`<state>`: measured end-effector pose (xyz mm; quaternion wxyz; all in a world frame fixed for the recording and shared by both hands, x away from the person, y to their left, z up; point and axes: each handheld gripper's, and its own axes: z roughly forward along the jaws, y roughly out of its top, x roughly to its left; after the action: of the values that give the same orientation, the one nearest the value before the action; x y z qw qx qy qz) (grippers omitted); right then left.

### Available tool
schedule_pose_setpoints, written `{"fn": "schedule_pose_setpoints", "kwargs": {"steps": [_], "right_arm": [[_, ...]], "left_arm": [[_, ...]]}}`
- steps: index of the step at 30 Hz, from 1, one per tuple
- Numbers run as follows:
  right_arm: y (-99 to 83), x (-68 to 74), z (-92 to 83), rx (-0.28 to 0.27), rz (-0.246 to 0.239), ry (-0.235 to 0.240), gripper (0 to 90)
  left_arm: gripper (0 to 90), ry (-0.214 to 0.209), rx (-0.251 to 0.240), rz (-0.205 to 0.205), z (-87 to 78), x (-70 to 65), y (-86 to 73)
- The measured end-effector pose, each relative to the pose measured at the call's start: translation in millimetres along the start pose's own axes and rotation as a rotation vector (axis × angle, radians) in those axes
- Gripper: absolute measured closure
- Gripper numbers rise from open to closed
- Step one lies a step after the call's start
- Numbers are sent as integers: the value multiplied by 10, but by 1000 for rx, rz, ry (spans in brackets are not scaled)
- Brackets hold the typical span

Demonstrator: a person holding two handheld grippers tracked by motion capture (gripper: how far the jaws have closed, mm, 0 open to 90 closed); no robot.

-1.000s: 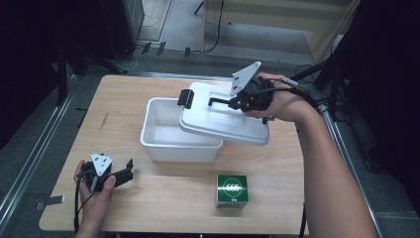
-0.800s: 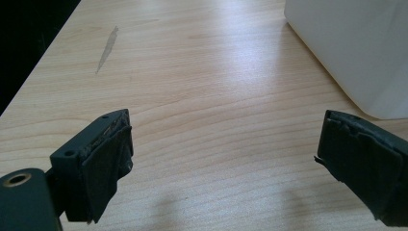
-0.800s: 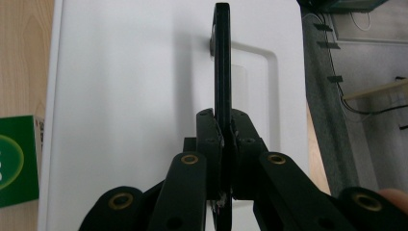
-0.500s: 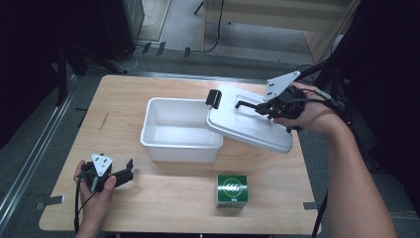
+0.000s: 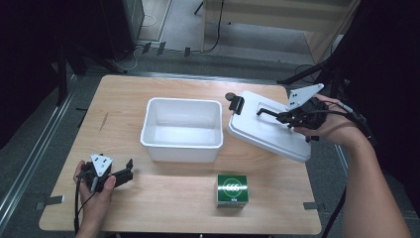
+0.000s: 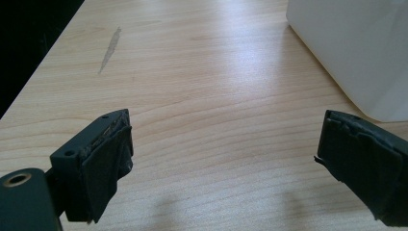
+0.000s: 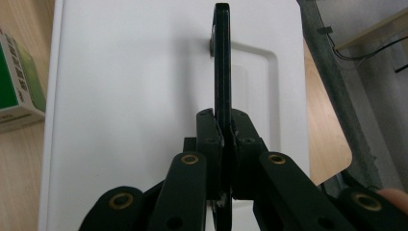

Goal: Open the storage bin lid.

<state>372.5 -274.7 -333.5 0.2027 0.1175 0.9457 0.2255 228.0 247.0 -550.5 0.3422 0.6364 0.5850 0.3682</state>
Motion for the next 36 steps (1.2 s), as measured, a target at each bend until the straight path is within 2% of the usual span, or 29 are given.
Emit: {"fn": "schedule_pose_setpoints", "kwargs": {"steps": [4,15,28,32,36], "right_arm": [[-128,23,60,12,22,0,860],[-395,155,306,67,29,11,860],[-465,281,663,129,12,51,860],[-485,317,741,132,18,56,860],[-561,367,897,143,32,66,860]], "left_arm": [[59,1,-1,-2,-1,0,-1],[59,-1,-1,-5,-7,0,-2],[59,1,-2,-4,-10,-1,-4],[59,0,-4,-2,-11,-3,-5],[59,-2,-4,-3,-11,-2,-5]]}}
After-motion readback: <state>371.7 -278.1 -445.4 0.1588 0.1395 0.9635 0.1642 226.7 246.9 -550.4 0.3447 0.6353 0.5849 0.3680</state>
